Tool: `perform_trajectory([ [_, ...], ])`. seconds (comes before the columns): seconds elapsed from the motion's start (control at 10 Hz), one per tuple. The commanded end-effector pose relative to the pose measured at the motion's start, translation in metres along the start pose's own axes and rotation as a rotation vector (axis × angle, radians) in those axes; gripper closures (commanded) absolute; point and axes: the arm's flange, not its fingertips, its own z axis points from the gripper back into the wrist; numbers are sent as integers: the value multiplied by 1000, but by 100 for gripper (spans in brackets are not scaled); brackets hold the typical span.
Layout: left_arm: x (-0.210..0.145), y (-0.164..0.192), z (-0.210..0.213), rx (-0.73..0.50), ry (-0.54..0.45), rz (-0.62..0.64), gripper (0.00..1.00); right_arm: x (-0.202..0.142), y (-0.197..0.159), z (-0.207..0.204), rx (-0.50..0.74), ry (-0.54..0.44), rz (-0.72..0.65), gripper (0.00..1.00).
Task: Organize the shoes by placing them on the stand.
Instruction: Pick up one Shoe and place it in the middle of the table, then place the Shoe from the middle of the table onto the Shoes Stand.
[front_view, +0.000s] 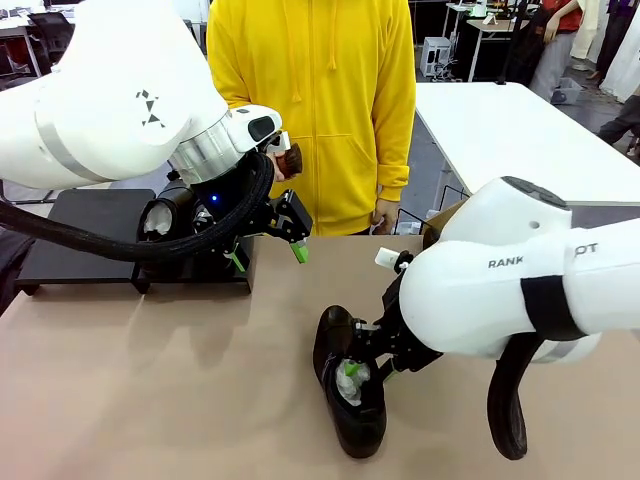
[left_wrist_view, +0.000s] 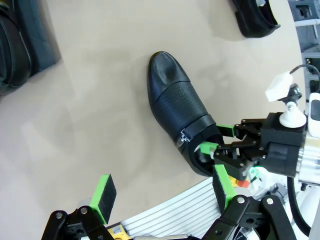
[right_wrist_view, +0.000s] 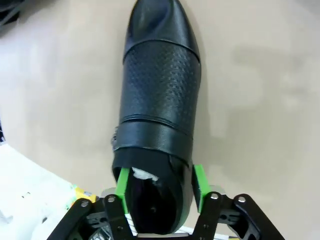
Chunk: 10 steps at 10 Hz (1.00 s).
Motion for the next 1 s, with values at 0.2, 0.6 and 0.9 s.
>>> perform_trajectory([
  [0.2,-2,0,1,17,-10,10,0,-3,-21,40,-103,98,77,0],
  [0.6,-2,0,1,17,-10,10,0,0,0,20,10,5,5,0],
  [0.9,-2,0,1,17,-10,10,0,0,0,20,10,5,5,0],
])
